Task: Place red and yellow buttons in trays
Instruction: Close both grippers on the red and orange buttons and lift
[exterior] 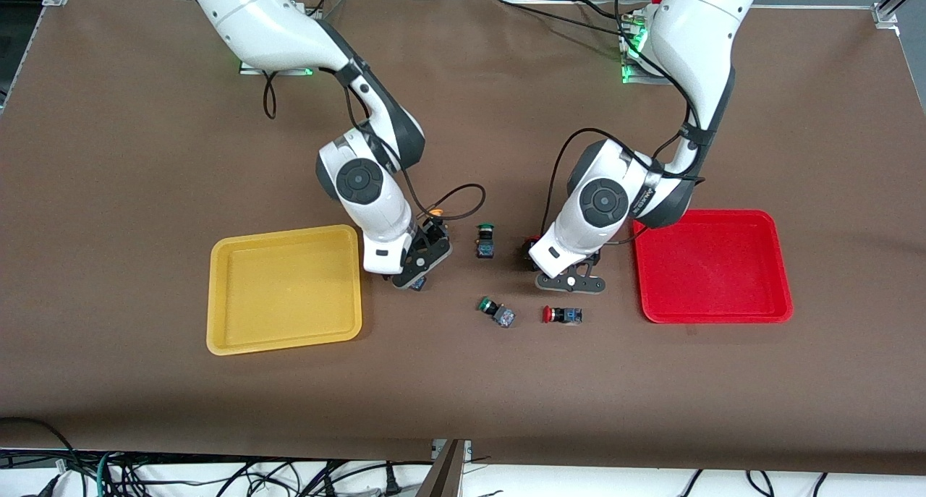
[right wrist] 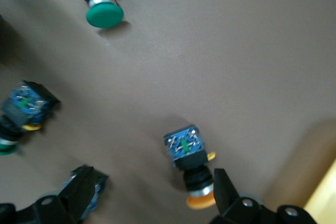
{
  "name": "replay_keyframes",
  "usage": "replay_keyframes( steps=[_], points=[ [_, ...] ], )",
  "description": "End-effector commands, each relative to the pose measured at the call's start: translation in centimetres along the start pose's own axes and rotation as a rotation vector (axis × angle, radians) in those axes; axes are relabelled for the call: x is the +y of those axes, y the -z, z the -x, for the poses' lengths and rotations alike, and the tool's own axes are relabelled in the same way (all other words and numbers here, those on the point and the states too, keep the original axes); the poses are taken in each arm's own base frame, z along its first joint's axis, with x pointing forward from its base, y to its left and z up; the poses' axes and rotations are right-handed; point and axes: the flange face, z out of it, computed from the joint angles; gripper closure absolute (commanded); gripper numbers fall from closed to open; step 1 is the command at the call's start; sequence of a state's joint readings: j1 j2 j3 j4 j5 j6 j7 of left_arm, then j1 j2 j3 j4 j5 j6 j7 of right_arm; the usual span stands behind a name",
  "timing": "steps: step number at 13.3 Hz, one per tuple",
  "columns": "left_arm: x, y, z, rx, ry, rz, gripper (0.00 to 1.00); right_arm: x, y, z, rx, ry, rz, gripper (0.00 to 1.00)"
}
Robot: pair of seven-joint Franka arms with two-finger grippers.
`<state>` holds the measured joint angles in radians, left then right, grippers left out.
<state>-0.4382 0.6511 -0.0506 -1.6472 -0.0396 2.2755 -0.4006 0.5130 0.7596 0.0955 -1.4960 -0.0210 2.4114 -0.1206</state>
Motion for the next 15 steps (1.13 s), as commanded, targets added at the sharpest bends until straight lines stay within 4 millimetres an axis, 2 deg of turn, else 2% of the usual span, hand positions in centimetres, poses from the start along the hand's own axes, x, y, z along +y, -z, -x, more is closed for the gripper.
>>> replay_keyframes(
  steps=[1,4,5,6,7,9,10,11,12,13,15],
  points=[
    [2.2,-2.5,1.3,0.008,-0.001,-0.009,0.00,1.0,-1.8,-0.6,0.043,0.061,0.020,0.01],
    [2.0,-4.5,1.6,0.003,-0.002,-0.013,0.00,0.9,-4.5,0.0,0.087,0.092,0.039,0.01],
    [2.1,-4.6,1.6,0.004,-0.005,-0.011,0.20,1.0,-4.8,0.1,0.084,0.090,0.039,0.03],
    [2.4,-4.9,1.8,0.001,-0.009,-0.013,0.49,1.3,-4.9,0.4,0.080,0.078,0.036,0.10],
    [2.4,-5.4,1.9,-0.003,-0.010,-0.015,0.62,1.7,-5.0,0.5,0.077,0.073,0.037,0.18],
    [2.3,-5.3,1.7,0.000,-0.009,-0.014,0.85,2.1,-5.2,0.8,0.069,0.069,0.037,0.45],
    [2.3,-4.6,1.5,0.010,-0.008,-0.013,0.92,2.1,-5.2,0.9,0.066,0.069,0.036,0.61],
    [3.1,-3.5,1.7,0.024,-0.029,-0.020,0.92,2.3,-5.2,1.0,0.062,0.062,0.035,0.78],
    [2.9,-1.6,1.3,0.059,-0.053,-0.041,0.92,2.5,-5.0,1.3,0.048,0.060,0.033,0.94],
    [1.8,0.8,0.7,0.087,-0.061,-0.067,0.92,3.0,-4.0,1.3,0.018,0.054,0.032,1.00],
    [-2.0,6.6,-0.7,0.079,-0.058,-0.147,0.90,5.1,0.8,0.9,-0.051,0.025,0.030,1.00]
  ],
)
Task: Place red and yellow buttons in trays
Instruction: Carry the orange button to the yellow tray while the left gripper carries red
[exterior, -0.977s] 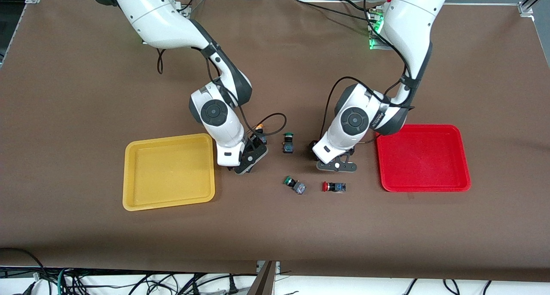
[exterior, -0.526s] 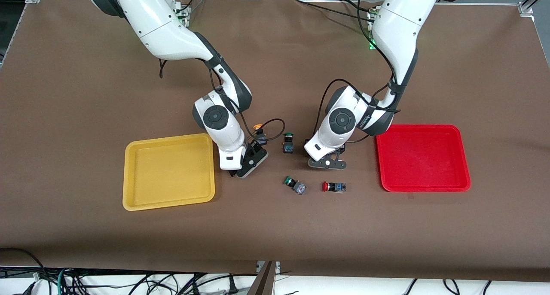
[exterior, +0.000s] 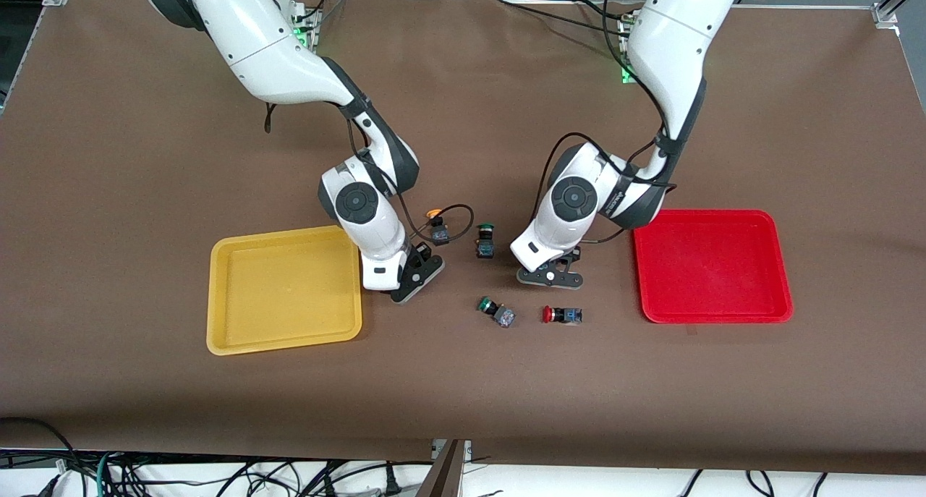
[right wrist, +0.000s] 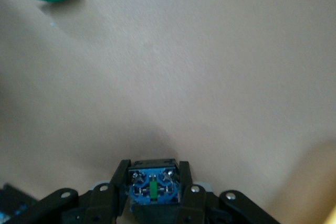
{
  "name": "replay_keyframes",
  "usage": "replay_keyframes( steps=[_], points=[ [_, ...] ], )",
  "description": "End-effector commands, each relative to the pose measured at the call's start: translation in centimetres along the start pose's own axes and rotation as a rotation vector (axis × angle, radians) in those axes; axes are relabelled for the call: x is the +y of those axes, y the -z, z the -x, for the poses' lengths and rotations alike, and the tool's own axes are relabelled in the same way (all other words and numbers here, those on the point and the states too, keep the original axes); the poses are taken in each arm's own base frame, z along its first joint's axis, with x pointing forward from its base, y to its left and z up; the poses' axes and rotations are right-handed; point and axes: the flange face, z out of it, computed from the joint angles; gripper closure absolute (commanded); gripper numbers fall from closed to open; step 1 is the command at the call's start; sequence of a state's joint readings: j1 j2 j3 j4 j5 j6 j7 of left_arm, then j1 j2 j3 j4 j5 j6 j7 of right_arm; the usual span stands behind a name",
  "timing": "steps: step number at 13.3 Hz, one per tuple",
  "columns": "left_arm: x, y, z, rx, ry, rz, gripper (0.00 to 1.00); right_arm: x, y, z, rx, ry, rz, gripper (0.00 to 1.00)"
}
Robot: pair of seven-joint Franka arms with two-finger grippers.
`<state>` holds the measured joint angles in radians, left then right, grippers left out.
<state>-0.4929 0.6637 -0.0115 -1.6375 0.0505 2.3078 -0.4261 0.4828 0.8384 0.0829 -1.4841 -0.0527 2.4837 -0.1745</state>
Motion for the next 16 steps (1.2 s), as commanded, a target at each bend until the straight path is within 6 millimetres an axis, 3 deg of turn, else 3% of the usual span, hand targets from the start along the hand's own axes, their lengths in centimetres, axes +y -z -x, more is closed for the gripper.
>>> replay_keyframes(
  steps=[1,2,4,6,7,8,9,10,11,12,13,14,16],
  points=[
    [-6.0,8.4,-1.4,-0.005,-0.031,-0.101,0.90,3.9,6.9,-0.1,-0.078,-0.015,0.004,1.00],
    [-9.0,9.9,-1.9,-0.036,-0.061,-0.117,0.87,6.0,7.9,0.3,-0.093,0.016,0.000,1.00],
    [-15.2,10.3,-2.4,-0.110,-0.114,-0.126,0.87,11.4,8.2,2.0,-0.097,0.070,0.001,1.00],
    [-23.0,7.7,-2.2,-0.239,-0.198,-0.106,0.85,16.3,7.5,4.7,-0.117,0.118,-0.006,0.97],
    [-25.6,4.3,-2.0,-0.296,-0.270,-0.083,0.85,18.8,6.9,6.5,-0.133,0.104,-0.014,0.93],
    [-26.7,2.8,-2.0,-0.311,-0.302,-0.073,0.85,20.3,6.1,8.0,-0.148,0.092,-0.022,0.85],
    [-27.7,1.5,-1.9,-0.306,-0.292,-0.071,0.84,21.5,4.9,9.6,-0.163,0.083,-0.032,0.72],
    [-27.7,-0.2,-1.6,-0.318,-0.295,-0.069,0.83,22.6,4.5,10.5,-0.166,0.070,-0.037,0.28],
    [-27.9,-1.6,-1.5,-0.321,-0.293,-0.068,0.82,23.0,4.7,10.6,-0.166,0.052,-0.044,0.01],
    [-27.9,-2.8,-1.4,-0.315,-0.295,-0.067,0.69,22.6,5.5,10.2,-0.160,0.037,-0.062,0.00],
    [-28.0,-3.0,-1.4,-0.312,-0.290,-0.066,0.07,21.8,7.4,9.5,-0.167,-0.018,-0.105,0.00],
    [-28.0,-2.1,-1.5,-0.306,-0.293,-0.065,0.00,20.4,8.5,8.3,-0.180,-0.069,-0.139,0.00],
    [-27.0,3.8,-2.5,-0.225,-0.305,-0.064,0.00,15.5,9.5,5.1,-0.204,-0.176,-0.139,0.00]
  ],
)
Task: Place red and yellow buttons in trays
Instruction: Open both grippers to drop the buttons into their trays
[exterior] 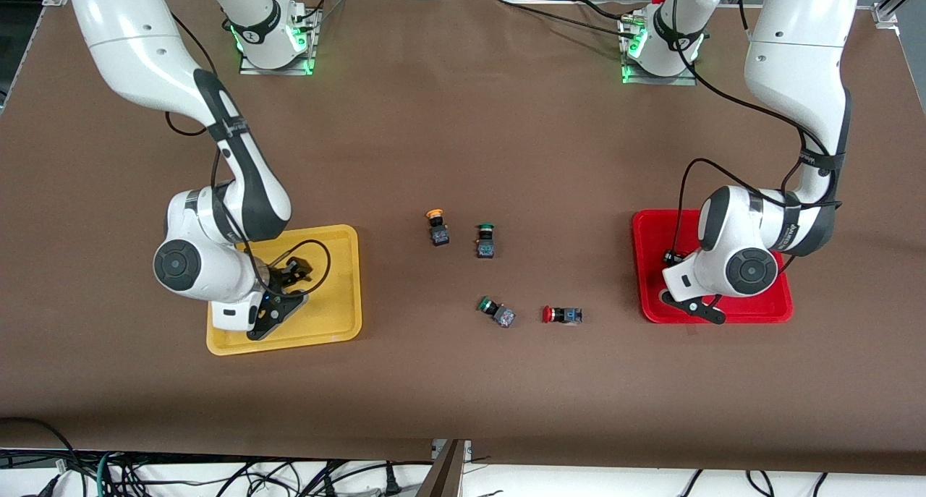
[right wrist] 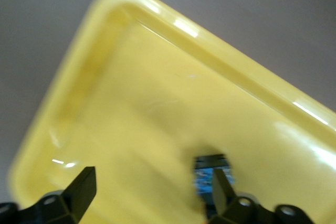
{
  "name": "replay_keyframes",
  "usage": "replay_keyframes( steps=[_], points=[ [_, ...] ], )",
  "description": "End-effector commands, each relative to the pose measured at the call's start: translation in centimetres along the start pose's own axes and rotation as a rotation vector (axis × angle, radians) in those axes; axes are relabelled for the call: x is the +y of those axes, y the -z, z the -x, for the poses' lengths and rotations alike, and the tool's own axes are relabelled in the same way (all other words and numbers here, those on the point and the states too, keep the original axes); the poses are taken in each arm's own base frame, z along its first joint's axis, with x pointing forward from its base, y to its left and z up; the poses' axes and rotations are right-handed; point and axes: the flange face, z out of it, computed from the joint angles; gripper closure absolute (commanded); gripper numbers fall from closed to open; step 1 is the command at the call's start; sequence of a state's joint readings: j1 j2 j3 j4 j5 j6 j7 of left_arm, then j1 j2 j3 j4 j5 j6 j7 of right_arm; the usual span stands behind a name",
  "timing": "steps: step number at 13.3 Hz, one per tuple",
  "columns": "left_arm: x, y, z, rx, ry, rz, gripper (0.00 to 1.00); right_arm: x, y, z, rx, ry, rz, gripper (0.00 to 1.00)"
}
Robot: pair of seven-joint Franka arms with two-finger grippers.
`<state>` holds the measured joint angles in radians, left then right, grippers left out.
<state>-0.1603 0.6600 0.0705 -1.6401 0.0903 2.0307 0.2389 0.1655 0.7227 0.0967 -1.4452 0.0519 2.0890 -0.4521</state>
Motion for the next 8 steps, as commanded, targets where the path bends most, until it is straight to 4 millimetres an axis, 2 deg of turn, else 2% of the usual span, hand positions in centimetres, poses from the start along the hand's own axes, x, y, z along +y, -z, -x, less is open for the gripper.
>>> replay_keyframes(
  steps=[1,3,4,5,6,8],
  points=[
    [1.6,9.8,1.1,0.131,-0.035,-0.026,0.00,-8.3,1.1,-3.1,-0.022,-0.159,-0.015,0.00],
    [5.7,17.5,-1.2,0.285,-0.098,-0.040,0.00,-15.5,-1.1,-5.2,-0.026,-0.306,-0.008,0.00],
    [6.6,17.5,-3.0,0.310,-0.128,-0.045,0.00,-18.6,-2.3,-6.0,-0.006,-0.364,-0.004,0.00],
    [7.4,17.2,-4.5,0.325,-0.165,-0.043,0.00,-20.8,-4.0,-6.5,0.003,-0.408,-0.004,0.00],
    [8.7,16.2,-5.8,0.331,-0.234,-0.037,0.00,-23.2,-5.4,-6.9,0.015,-0.454,-0.011,0.00],
    [10.5,14.8,-7.0,0.351,-0.431,-0.056,0.00,-26.6,-7.6,-7.0,0.037,-0.518,-0.027,0.00]
  ],
)
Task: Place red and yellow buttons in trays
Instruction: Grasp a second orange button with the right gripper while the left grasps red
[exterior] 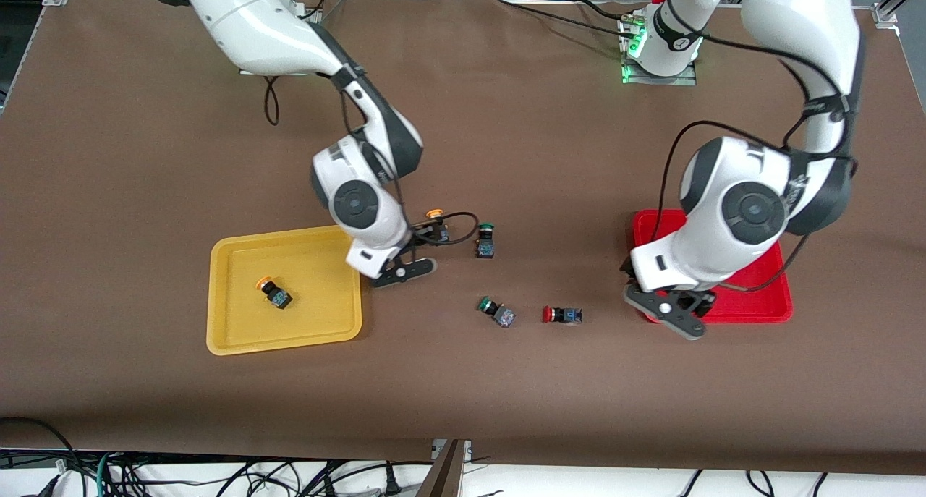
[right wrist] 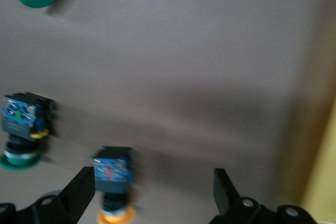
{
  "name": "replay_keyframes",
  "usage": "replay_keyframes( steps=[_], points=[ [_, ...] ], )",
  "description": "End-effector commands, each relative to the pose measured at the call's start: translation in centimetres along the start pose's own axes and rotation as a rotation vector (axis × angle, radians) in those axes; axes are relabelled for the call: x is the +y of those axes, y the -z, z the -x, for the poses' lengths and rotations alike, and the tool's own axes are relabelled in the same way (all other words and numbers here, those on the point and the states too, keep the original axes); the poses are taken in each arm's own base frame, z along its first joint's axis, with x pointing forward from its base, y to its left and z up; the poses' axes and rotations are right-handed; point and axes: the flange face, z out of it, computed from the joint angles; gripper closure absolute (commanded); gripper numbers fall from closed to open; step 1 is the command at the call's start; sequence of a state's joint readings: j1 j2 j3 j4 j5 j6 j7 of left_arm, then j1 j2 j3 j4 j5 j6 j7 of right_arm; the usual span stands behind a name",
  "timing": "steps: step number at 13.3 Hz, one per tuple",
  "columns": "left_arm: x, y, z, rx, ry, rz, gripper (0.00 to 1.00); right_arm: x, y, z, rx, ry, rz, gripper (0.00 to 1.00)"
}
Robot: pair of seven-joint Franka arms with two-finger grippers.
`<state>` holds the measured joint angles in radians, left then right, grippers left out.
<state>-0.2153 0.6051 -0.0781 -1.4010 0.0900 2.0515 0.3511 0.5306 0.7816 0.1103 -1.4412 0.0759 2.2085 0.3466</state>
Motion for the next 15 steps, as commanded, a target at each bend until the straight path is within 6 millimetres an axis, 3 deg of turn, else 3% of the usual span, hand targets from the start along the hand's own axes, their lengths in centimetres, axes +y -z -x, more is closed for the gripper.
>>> replay_keyframes(
  steps=[1,4,5,8,9,10,11,13,15],
  points=[
    [1.0,-3.7,-2.2,0.034,-0.290,0.014,0.00,-1.5,-2.2,0.9,0.017,-0.098,-0.018,0.00],
    [2.8,-6.8,-3.3,0.061,-0.638,0.021,0.00,-2.6,-4.7,2.7,-0.008,-0.140,0.000,0.06],
    [2.8,-7.2,-3.7,0.108,-0.709,-0.010,0.00,-2.6,-5.6,3.5,-0.016,-0.137,0.006,0.17],
    [6.6,-9.1,-4.8,0.182,-0.754,-0.036,0.00,-2.4,-5.8,3.7,-0.020,-0.144,0.007,0.69],
    [6.9,-9.4,-4.8,0.177,-0.756,-0.034,0.00,-2.2,-5.8,3.6,-0.023,-0.156,0.010,0.86],
    [7.0,-10.6,-4.0,0.156,-0.752,-0.014,0.00,-1.9,-5.2,3.3,-0.016,-0.148,0.007,0.95],
    [7.2,-12.2,-2.9,0.137,-0.745,0.008,0.00,-1.4,-4.0,2.9,-0.016,-0.135,0.017,0.96],
    [7.7,-13.4,-2.4,0.144,-0.752,0.005,0.00,1.7,-1.1,1.4,-0.037,-0.080,0.043,0.96],
    [7.7,-14.9,-2.5,0.160,-0.775,-0.016,0.01,6.4,1.9,-0.6,-0.051,0.015,0.055,0.95]
  ],
)
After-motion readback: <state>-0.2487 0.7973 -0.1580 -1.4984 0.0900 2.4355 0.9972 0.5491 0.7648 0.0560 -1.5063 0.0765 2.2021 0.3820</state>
